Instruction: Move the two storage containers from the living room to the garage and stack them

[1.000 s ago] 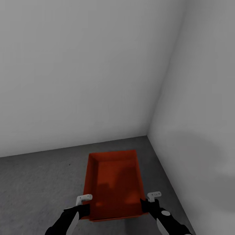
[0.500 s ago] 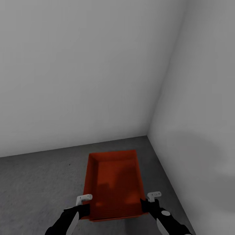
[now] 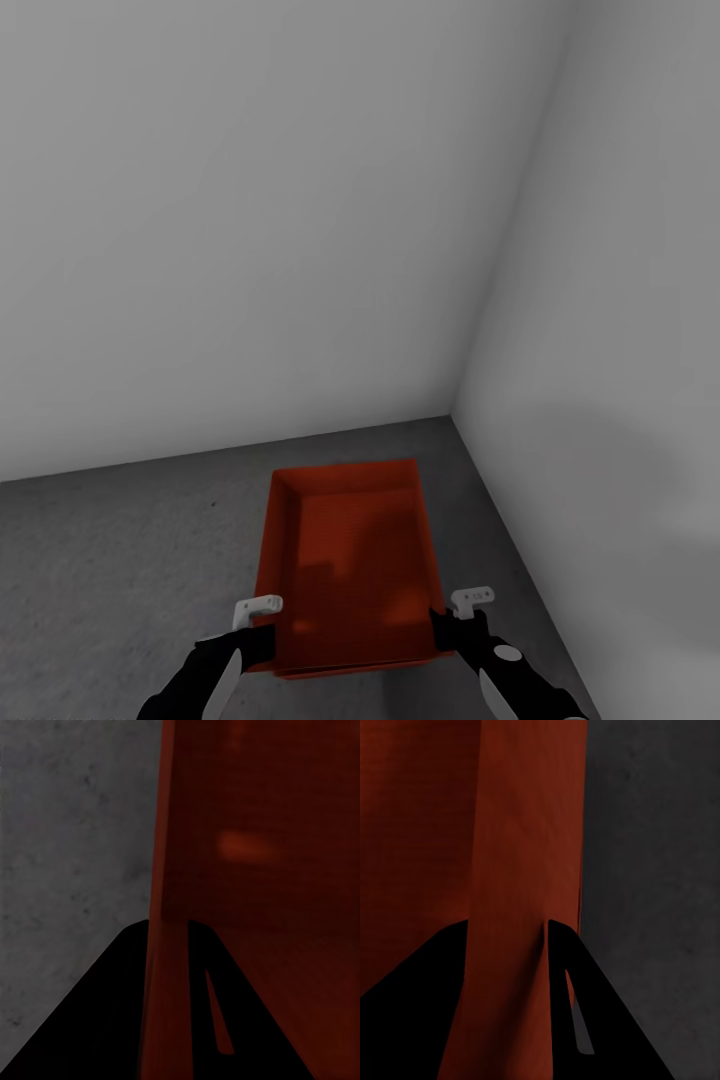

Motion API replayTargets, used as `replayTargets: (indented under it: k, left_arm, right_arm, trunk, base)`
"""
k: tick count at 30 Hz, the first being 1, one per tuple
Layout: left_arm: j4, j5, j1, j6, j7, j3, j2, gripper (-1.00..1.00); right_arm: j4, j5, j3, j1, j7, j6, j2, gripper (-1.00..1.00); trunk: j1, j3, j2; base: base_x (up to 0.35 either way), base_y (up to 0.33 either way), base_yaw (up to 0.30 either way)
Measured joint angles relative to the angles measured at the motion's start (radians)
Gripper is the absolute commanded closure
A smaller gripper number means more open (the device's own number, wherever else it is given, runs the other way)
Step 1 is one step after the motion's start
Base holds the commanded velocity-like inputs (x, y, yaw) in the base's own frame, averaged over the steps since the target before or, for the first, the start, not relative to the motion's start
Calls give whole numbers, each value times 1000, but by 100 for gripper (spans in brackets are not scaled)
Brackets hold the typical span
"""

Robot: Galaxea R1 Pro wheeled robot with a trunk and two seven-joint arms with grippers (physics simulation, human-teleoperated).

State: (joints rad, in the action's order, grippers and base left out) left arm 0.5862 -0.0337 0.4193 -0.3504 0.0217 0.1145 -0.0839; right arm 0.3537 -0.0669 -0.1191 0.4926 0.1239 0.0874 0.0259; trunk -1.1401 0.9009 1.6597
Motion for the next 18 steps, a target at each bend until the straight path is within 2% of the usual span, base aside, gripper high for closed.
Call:
replayTargets:
  k: [7, 18]
  left_arm:
    - [0, -2, 0, -2, 0, -1, 1, 100]
    - [0, 0, 0, 0, 0, 0, 0, 100]
  right_arm:
    - [0, 3, 3, 0, 0, -2, 2, 100]
    - [0, 3, 3, 0, 1, -1, 0, 100]
  trunk:
    - [0, 0, 0]
    - [0, 0, 0]
  base:
    - [0, 0, 116]
    - [0, 0, 7]
